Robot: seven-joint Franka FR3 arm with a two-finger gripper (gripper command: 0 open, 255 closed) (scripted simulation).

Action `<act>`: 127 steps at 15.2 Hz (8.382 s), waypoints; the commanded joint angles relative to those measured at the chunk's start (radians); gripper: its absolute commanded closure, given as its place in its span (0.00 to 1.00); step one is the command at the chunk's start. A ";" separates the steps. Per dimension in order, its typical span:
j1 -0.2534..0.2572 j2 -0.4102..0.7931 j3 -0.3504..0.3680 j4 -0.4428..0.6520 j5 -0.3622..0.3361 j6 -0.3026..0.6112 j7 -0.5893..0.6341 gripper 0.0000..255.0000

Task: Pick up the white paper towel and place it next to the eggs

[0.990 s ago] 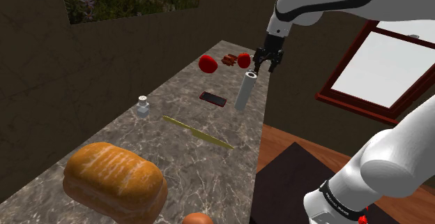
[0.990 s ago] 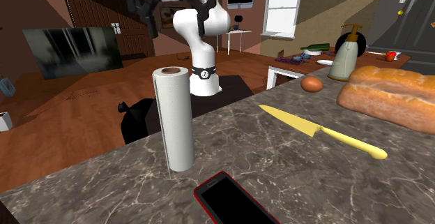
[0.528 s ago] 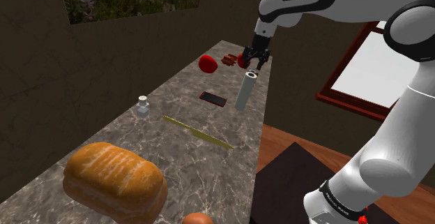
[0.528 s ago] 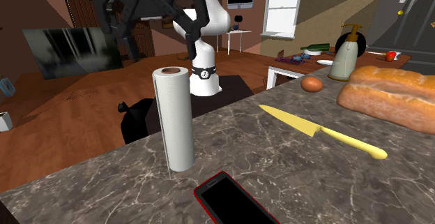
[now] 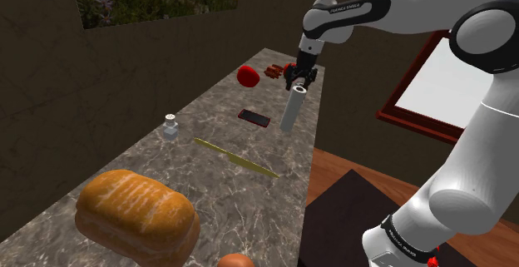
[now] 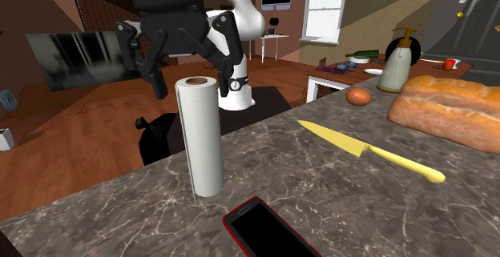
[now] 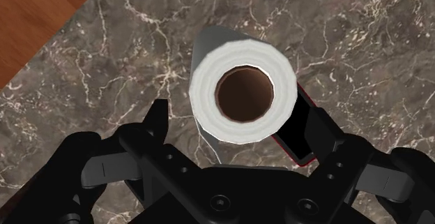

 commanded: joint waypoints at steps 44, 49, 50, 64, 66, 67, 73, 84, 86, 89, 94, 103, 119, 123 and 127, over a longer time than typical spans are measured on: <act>-0.005 -0.032 -0.005 0.312 -0.013 -0.341 0.030 1.00; -0.008 -0.018 -0.006 0.398 -0.010 -0.413 0.034 1.00; -0.009 -0.015 -0.006 0.416 -0.010 -0.428 0.034 1.00; -0.031 0.086 -0.010 0.755 0.013 -0.668 0.044 1.00; -0.038 0.113 -0.010 0.825 0.019 -0.711 0.045 1.00; -0.042 0.128 -0.010 0.863 0.023 -0.734 0.046 1.00; -0.012 0.088 -0.003 0.861 0.019 -0.768 0.085 1.00; 0.150 -0.271 0.103 0.381 -0.020 -0.622 0.321 1.00; 0.171 -0.313 0.128 0.331 -0.017 -0.610 0.367 1.00; 0.201 -0.369 0.168 0.268 -0.008 -0.595 0.437 1.00; 0.247 -0.439 0.239 0.192 0.015 -0.575 0.556 1.00; 0.326 -0.499 0.380 0.134 0.068 -0.545 0.775 1.00; 0.463 -0.375 0.674 0.268 0.088 -0.485 1.208 1.00; 0.508 -0.285 0.757 0.355 0.045 -0.475 1.334 1.00; 0.575 -0.162 0.838 0.473 -0.035 -0.476 1.470 1.00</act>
